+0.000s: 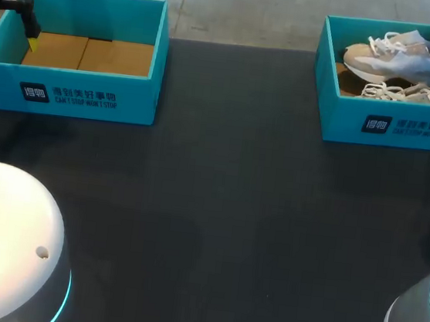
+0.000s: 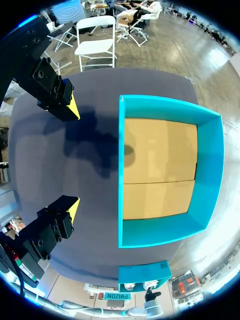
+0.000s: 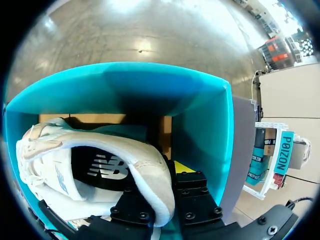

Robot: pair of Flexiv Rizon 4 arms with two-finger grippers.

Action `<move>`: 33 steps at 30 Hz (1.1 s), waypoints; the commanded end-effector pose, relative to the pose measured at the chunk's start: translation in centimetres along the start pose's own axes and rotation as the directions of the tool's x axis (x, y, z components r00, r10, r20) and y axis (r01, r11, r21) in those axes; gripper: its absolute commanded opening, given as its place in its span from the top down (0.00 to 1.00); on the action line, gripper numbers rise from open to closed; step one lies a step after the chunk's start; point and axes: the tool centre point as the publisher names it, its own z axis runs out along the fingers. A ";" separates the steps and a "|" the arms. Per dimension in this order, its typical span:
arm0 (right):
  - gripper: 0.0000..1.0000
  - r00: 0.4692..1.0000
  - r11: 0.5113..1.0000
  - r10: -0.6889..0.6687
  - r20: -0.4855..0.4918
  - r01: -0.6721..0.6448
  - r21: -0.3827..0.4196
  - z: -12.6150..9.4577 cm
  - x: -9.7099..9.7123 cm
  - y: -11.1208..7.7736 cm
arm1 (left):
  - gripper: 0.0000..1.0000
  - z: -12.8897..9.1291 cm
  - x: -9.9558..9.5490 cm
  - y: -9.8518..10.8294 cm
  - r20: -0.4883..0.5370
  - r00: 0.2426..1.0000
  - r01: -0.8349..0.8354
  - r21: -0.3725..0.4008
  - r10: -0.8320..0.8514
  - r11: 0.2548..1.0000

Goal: Take the shoe out of the shoebox, open the shoe tongue, remove and reinsert the insole, then place the shoe into the shoebox

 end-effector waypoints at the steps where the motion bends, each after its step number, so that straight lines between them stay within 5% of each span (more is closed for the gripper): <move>1: 1.00 1.000 0.997 0.002 -0.004 -0.002 0.084 0.5 -0.1 1.1 | 0.00 0.0 0.0 0.0 0.002 1.000 0.000 0.000 0.000 1.000; 33: 1.00 0.999 0.994 -0.005 -0.053 0.011 0.112 2.4 1.6 0.9 | 0.00 0.0 0.0 0.0 0.002 1.000 0.000 0.000 0.000 1.000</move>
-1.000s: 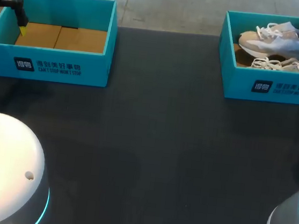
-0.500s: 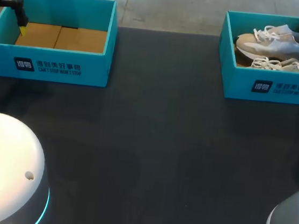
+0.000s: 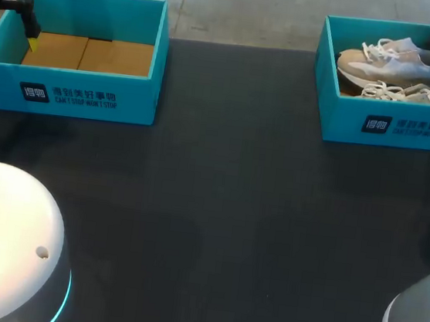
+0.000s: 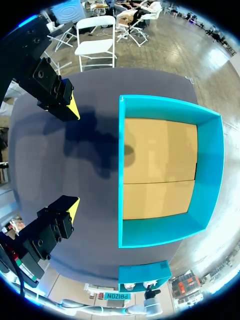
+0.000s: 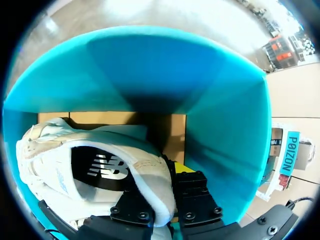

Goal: Take the shoe out of the shoebox, open the shoe tongue, remove and reinsert the insole, then place the shoe into the shoebox

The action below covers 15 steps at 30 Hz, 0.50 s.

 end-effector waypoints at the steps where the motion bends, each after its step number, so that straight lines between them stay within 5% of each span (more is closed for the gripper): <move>1: 1.00 1.000 0.994 -0.007 -0.013 0.008 0.111 0.1 -0.3 1.1 | 0.00 0.0 0.0 0.0 0.002 1.000 0.000 0.000 0.000 1.000; 15: 1.00 0.999 0.993 -0.013 -0.044 0.018 0.118 0.2 0.2 0.9 | 0.00 0.0 0.0 0.0 0.002 1.000 0.000 0.000 0.000 1.000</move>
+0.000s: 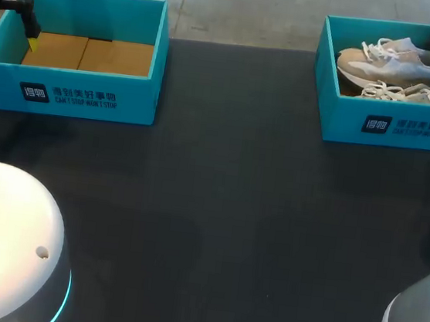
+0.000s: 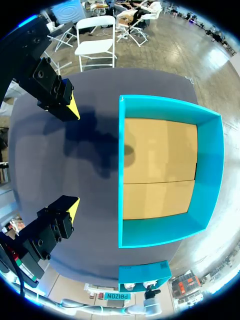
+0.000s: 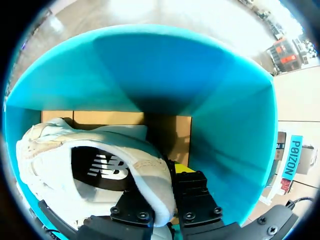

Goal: Take the shoe out of the shoebox, open the shoe tongue, remove and reinsert the insole, then place the shoe into the shoebox

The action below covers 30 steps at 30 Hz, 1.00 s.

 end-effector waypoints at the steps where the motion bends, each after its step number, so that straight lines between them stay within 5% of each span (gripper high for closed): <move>1: 1.00 1.000 0.992 0.009 -0.008 -0.008 0.130 0.0 -0.3 0.8 | 0.00 0.0 0.0 0.0 0.002 1.000 0.000 0.000 0.000 1.000; 30: 1.00 0.994 0.981 0.107 0.030 -0.110 0.162 0.4 -0.1 0.9 | 0.00 0.0 0.0 0.0 0.002 1.000 0.000 0.000 0.000 1.000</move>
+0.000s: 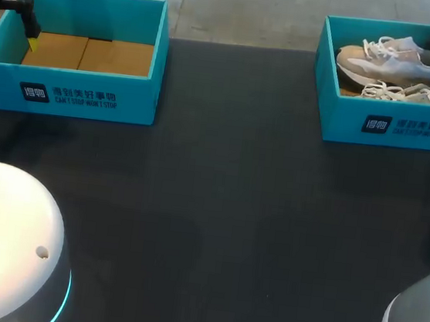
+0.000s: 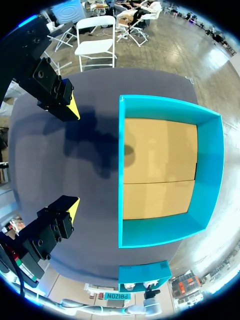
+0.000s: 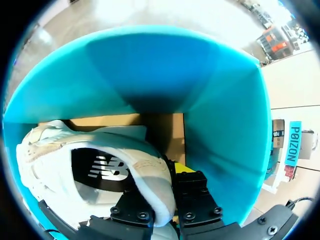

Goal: Take the shoe out of the shoebox, open the shoe tongue, remove and reinsert the insole, then place the shoe into the shoebox

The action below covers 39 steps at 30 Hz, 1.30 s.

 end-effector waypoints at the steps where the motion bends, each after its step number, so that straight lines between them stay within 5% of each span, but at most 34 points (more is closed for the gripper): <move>1: 1.00 1.000 0.987 0.003 0.005 -0.004 0.160 0.3 0.3 1.0 | 0.00 0.0 0.0 0.0 0.002 1.000 0.000 0.000 0.000 1.000; 20: 1.00 0.999 0.981 0.047 -0.003 -0.045 0.187 0.4 0.3 0.0 | 0.00 0.0 0.0 0.0 0.002 1.000 0.000 0.000 0.000 1.000; 21: 0.98 0.999 0.982 0.047 -0.003 -0.046 0.185 0.3 0.3 -0.1 | 0.00 0.0 0.0 0.0 0.002 1.000 0.000 0.000 0.000 1.000; 23: 0.78 0.999 0.982 0.046 -0.002 -0.045 0.182 0.2 0.3 -0.1 | 0.00 0.0 0.0 0.0 0.002 1.000 0.000 0.000 0.000 1.000; 26: 0.68 0.999 0.983 0.044 0.000 -0.043 0.178 0.0 0.3 0.0 | 0.00 0.0 0.0 0.0 0.002 1.000 0.000 0.000 0.000 1.000; 39: 0.66 0.999 0.988 0.034 0.004 -0.034 0.152 -1.3 0.5 -0.1 | 0.00 0.0 0.0 0.0 0.002 1.000 0.000 0.000 0.000 1.000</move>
